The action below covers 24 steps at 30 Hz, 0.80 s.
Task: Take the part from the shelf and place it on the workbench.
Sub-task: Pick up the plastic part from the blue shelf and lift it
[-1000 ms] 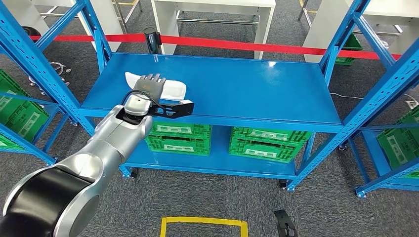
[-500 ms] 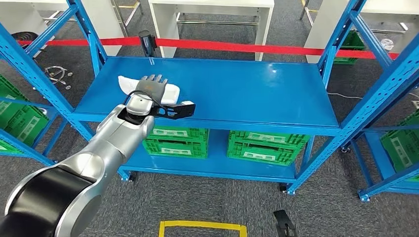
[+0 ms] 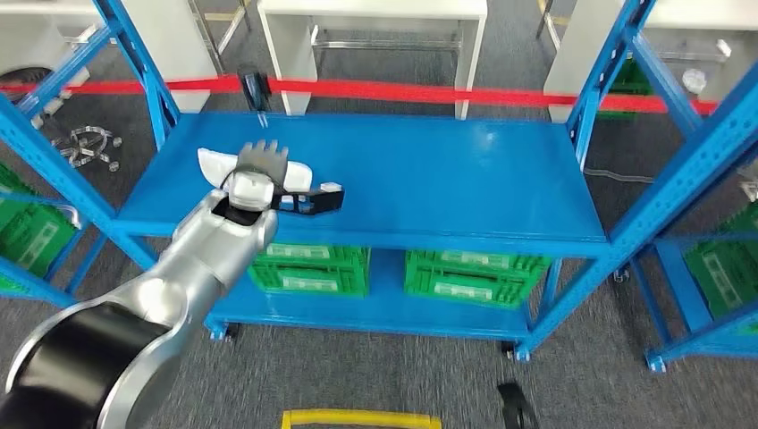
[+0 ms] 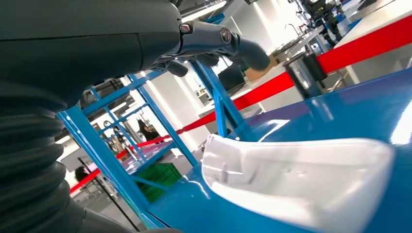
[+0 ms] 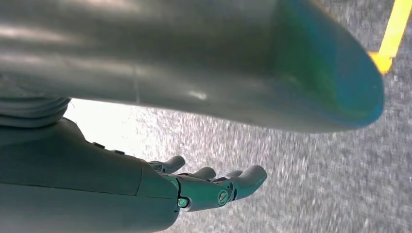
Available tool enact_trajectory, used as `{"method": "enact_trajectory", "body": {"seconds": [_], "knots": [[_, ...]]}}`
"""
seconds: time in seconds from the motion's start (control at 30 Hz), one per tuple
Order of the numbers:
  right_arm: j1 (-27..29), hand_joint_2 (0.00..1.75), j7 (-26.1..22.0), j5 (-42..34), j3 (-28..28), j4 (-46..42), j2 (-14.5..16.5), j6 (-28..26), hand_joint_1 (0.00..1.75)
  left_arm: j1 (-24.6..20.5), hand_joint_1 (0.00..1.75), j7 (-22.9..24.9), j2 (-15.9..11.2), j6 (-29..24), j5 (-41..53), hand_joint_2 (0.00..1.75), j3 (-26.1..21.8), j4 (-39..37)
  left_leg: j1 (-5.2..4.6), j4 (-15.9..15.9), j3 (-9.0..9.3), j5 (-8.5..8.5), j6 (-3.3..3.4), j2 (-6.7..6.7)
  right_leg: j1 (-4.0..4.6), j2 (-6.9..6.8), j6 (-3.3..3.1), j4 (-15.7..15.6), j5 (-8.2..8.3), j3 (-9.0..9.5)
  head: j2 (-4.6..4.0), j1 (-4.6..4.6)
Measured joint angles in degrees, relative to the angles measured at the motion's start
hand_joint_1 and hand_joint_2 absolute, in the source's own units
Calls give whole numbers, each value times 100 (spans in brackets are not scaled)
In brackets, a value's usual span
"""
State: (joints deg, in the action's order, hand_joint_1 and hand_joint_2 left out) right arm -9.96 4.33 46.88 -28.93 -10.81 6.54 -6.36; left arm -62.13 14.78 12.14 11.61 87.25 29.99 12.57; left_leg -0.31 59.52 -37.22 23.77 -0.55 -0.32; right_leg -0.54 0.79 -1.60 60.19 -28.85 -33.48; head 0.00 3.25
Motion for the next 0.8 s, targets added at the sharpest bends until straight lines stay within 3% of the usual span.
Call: {"method": "enact_trajectory", "body": {"seconds": [0.1, 0.5, 0.63, 0.8], "knots": [[7, 0, -4, 3, -36, 2, 3, -11, 0, -2, 0, 98, -3, 163, 60, 175, 5, -1, -7, -46, 7, 4, -33, -19, -9, -22, 7, -50, 12, 24, 0, -1], [-2, 0, -32, 81, -82, 1, 2, -19, 0, 7, 0, 263, -72, 600, -16, 175, 9, -15, -9, -45, 9, 15, 40, -34, -9, -40, 89, -145, 41, 83, 0, -2], [-1, 0, 20, 112, -85, 2, 2, -20, 0, 29, 0, 130, -106, 582, -143, 0, -12, -17, -8, -45, 11, 13, 43, -34, -8, -41, 96, -145, 46, 83, 0, -2], [2, 0, 44, 129, -86, 2, 2, -11, 0, 59, 0, 6, -113, 504, -218, 0, -55, -16, -7, -46, 14, 12, 42, -31, -5, -40, 97, -144, 46, 82, 0, -2]]}}
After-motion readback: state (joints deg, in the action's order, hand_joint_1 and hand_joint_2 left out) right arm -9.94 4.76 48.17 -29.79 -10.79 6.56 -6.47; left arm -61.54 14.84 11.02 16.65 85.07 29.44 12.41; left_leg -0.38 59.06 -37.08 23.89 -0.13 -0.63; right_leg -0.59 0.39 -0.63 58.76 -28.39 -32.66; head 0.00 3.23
